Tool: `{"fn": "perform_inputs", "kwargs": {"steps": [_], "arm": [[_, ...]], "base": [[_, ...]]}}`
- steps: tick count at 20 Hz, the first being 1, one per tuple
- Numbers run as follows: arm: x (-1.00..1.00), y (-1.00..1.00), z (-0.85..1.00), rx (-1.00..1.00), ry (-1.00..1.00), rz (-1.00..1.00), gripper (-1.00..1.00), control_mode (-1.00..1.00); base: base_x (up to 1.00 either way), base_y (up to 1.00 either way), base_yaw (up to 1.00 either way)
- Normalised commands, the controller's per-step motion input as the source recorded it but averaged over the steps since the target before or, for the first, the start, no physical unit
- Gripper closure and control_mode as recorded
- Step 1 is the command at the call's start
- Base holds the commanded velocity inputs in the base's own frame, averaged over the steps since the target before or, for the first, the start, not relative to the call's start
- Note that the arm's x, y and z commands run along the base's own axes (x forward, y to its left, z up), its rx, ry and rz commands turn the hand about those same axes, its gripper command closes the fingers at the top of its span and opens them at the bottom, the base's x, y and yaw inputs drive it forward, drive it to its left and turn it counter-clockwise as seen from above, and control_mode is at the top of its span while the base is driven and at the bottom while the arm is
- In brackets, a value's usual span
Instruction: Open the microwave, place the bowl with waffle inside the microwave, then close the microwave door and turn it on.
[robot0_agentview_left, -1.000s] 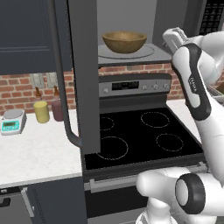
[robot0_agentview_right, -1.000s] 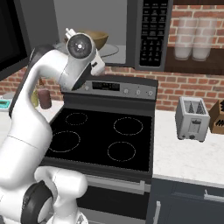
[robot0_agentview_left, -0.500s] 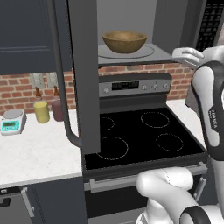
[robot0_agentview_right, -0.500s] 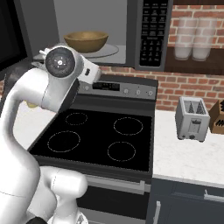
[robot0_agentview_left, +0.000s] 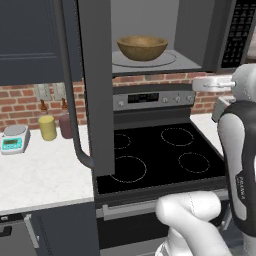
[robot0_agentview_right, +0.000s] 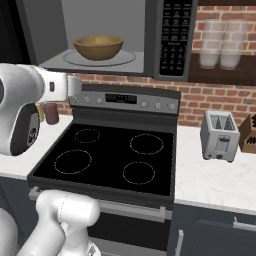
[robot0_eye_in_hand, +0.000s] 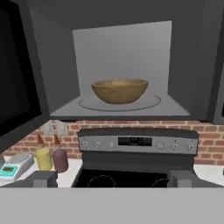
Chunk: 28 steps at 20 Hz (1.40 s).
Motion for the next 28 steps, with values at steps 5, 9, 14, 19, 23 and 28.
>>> {"fn": "perform_inputs", "kwargs": {"steps": [5, 9, 14, 19, 23, 28], "arm": [[-0.99, 0.50, 0.15, -0.18, -0.21, -0.03, -1.00, -1.00], [-0.83, 0.40, 0.32, -0.14, -0.16, -0.06, -1.00, -1.00], [-0.66, 0.32, 0.37, -0.10, -0.18, -0.12, -1.00, -1.00], [-0.74, 0.12, 0.32, -0.01, -0.16, -0.09, -1.00, -1.00], [-0.74, 0.24, 0.23, -0.01, -0.18, -0.05, -1.00, -1.00], [-0.65, 0.24, 0.11, -0.01, -0.20, -0.03, -1.00, -1.00]], "base": [[0.00, 0.00, 0.00], [0.00, 0.00, 0.00], [0.00, 0.00, 0.00], [0.00, 0.00, 0.00], [0.00, 0.00, 0.00], [0.00, 0.00, 0.00]]}}
